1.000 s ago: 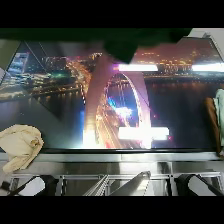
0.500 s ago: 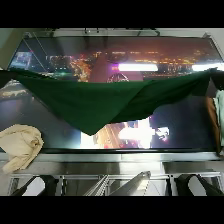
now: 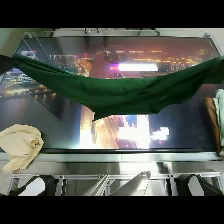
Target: Fold the shirts.
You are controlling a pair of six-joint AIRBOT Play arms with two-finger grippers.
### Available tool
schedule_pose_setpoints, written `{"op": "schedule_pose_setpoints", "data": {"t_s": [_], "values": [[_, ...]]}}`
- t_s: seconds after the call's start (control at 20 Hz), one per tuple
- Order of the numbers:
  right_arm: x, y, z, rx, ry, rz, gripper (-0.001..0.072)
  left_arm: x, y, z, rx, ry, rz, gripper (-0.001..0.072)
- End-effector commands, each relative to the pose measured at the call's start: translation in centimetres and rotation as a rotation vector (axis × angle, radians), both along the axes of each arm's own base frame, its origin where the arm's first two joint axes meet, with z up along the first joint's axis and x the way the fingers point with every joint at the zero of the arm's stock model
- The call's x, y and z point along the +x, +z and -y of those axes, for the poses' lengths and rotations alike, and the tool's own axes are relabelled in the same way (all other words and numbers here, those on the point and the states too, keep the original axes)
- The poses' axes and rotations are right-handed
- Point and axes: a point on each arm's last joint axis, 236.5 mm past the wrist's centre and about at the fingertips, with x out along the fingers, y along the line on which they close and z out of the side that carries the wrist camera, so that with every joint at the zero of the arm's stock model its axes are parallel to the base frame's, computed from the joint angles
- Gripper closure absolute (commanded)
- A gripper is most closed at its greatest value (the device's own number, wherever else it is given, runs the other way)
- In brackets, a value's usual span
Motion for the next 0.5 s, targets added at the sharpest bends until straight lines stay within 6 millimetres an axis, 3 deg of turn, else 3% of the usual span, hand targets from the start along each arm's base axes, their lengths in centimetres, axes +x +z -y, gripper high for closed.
{"op": "schedule_pose_setpoints", "data": {"t_s": [0.0,0.15,0.25,0.35,0.4,0.45], "values": [[-4.6,9.4,-2.0,-0.126,-0.048,0.249,0.0697,-5.8,7.5,3.8,0.003,-0.113,0.116,0.0680],[-9.5,18.6,-4.2,-0.204,-0.074,0.415,0.0697,-10.0,13.5,6.0,0.054,-0.131,0.283,0.0680],[-11.3,21.6,-5.8,-0.254,-0.066,0.433,0.0697,-11.9,15.6,7.1,0.113,-0.117,0.356,0.0680],[-11.1,21.9,-6.1,-0.239,-0.054,0.353,0.0697,-13.0,15.6,7.6,0.159,-0.152,0.375,0.0680],[-10.0,20.6,-5.3,-0.199,-0.052,0.270,0.0697,-12.2,15.1,7.1,0.144,-0.150,0.350,0.0680],[-8.1,17.9,-4.1,-0.152,-0.046,0.138,0.0697,-10.8,14.1,6.1,0.105,-0.145,0.301,0.0680]]}}
